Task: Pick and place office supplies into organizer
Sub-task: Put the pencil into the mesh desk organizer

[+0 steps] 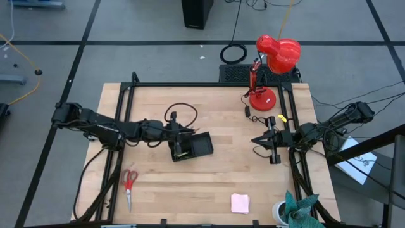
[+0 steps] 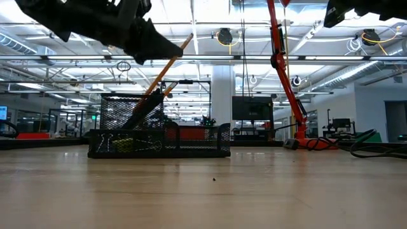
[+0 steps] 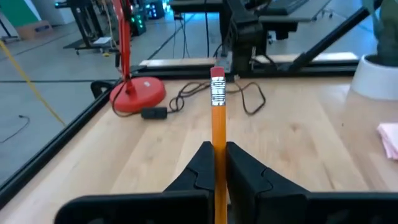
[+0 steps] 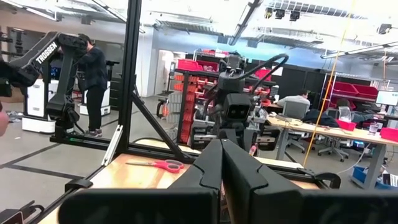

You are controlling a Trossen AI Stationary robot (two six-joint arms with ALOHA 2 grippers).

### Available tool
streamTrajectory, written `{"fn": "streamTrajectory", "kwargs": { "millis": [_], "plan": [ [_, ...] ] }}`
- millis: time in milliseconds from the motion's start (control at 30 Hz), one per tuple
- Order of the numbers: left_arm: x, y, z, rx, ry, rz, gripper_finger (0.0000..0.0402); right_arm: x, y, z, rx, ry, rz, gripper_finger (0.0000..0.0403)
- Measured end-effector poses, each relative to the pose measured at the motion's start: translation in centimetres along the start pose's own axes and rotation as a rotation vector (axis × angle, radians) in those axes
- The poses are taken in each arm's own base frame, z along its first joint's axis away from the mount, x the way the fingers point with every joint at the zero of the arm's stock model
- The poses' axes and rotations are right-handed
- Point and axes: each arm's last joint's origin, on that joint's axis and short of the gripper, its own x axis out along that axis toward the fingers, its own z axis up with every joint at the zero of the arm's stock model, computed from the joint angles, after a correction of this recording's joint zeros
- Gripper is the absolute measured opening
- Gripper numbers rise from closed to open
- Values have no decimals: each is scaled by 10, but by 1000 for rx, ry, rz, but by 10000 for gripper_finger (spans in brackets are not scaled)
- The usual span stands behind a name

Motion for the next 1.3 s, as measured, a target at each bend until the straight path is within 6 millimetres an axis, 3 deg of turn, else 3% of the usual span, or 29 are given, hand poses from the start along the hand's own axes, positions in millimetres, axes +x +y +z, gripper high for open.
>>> {"fn": "streamTrajectory", "kwargs": {
  "millis": [533, 1100, 1300],
  "plan": [
    [-22, 5, -58, -108, 25, 76, 15, 0, 0, 0, -8, 2, 0, 0],
    [-24, 6, -67, -147, 54, 79, 17, 0, 0, 0, -5, 1, -1, 0],
    [-24, 6, -67, -152, 57, 79, 49, 0, 0, 0, -6, 1, -1, 0]
  ]
}}
